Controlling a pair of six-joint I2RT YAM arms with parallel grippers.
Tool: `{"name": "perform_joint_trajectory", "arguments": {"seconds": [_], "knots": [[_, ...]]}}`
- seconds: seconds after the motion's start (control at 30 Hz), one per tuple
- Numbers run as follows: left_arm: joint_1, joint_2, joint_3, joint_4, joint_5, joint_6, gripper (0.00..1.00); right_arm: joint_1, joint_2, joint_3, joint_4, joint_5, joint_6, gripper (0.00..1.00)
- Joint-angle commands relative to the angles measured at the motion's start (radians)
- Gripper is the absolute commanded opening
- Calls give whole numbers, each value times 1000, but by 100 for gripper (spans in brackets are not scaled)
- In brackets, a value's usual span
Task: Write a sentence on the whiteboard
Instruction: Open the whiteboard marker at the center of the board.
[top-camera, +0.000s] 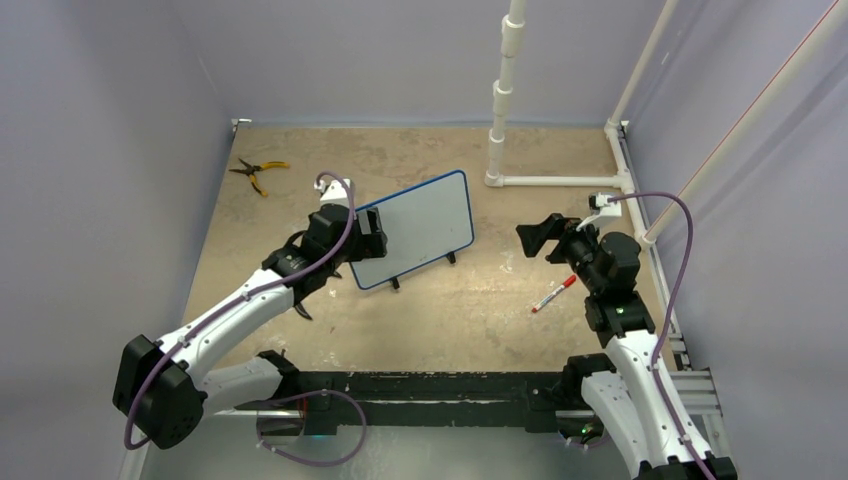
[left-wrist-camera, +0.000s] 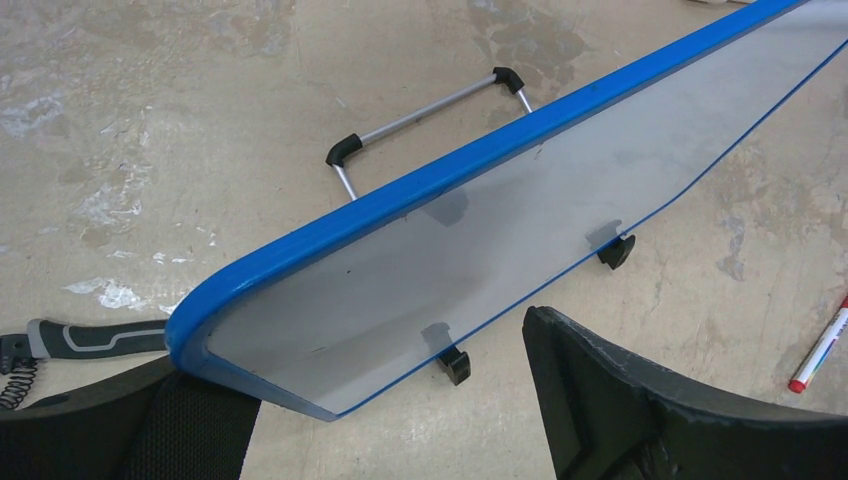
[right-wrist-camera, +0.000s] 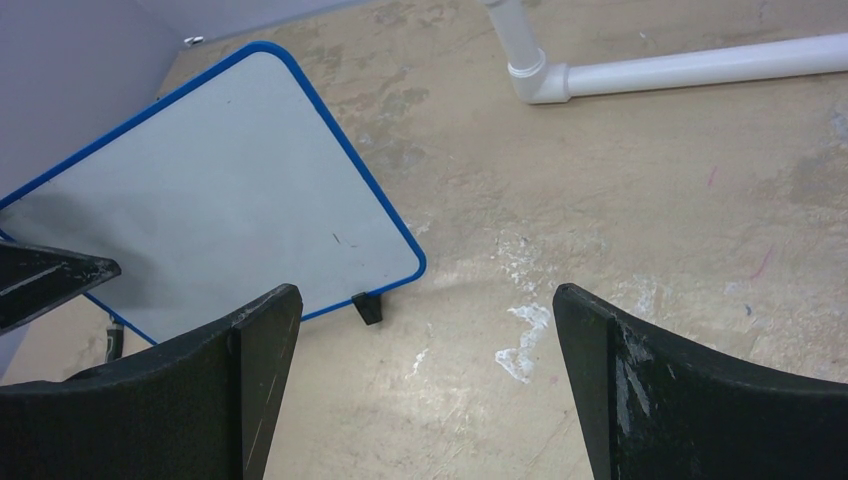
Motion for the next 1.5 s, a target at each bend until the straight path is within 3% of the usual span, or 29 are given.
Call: {"name": "perform_joint_trajectory", "arguments": {"seconds": [0.0,0.3,0.53,0.73,0.9,1.23,1.47], "knots": [[1,13,-6,77,48,3,92,3,1,44,2,3,8,99],[1,8,-1,73,54,9,94,3,8,63,-67,67,65,99],[0,-110,56,-125,-18,37,99,2,104,168,-354,426,293,99],[0,-150,218,-270,-1,128,99,1,176,128,-426,461,412,99],[0,-111,339,-290,28,269,99,1,240,88,-444,428,477,85],[0,-210,140,-87,-25,341,99,1,422,62,-520,482,552,68],[1,-252,102,-60,-25,347,99,1,489,92,-565,514,584,60]]}}
